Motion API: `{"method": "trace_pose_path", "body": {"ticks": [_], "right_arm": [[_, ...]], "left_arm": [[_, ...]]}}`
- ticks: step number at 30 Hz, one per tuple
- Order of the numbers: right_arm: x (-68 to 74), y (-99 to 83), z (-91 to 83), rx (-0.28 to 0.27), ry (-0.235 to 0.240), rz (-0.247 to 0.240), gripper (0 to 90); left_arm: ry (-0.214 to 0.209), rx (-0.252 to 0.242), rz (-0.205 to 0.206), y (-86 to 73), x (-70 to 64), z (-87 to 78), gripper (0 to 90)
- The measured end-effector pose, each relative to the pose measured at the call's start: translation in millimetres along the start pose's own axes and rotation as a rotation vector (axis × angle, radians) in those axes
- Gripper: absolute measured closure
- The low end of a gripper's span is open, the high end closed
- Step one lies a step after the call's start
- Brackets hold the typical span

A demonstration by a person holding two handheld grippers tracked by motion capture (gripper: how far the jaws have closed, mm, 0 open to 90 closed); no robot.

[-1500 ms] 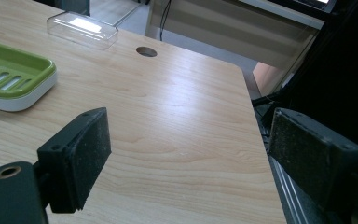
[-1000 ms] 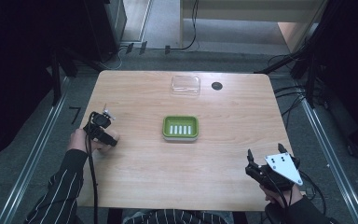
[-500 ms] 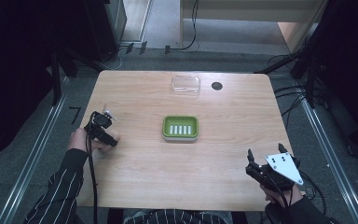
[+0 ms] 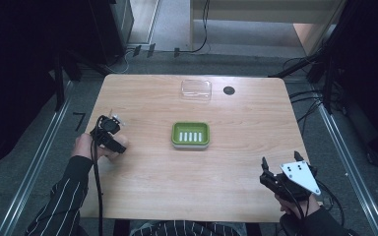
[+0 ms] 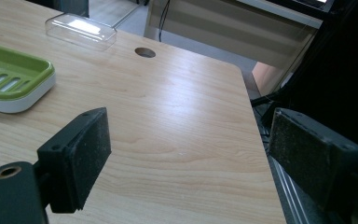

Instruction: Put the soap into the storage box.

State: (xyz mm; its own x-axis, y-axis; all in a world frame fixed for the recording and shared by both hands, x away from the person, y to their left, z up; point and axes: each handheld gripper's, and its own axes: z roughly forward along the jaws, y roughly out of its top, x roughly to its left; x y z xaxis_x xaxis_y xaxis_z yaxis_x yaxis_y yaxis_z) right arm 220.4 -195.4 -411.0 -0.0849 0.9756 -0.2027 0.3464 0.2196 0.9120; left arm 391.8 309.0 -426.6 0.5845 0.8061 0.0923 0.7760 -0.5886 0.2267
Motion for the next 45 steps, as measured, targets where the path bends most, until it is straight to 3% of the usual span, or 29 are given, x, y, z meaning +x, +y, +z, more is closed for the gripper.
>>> {"method": "trace_pose_path", "body": {"ticks": [10,20,31,45], "right_arm": [[0.6,0.1,0.2,0.001,0.001,-0.012,13.6],[-0.1,-0.2,0.5,0.004,0.002,-0.008,13.6],[-1.1,-0.4,1.3,0.005,0.000,-0.009,13.6],[-0.4,-0.2,0.3,0.006,-0.003,-0.003,13.6]], "left_arm": [[0.000,-0.033,0.051,10.8,-10.0,-12.2,33.6],[-0.005,-0.044,0.097,25.8,-18.4,-14.4,33.6],[-0.017,-0.043,0.114,34.5,-21.7,-14.3,33.7],[-0.024,-0.064,0.171,51.4,-30.9,-20.3,33.7]]}}
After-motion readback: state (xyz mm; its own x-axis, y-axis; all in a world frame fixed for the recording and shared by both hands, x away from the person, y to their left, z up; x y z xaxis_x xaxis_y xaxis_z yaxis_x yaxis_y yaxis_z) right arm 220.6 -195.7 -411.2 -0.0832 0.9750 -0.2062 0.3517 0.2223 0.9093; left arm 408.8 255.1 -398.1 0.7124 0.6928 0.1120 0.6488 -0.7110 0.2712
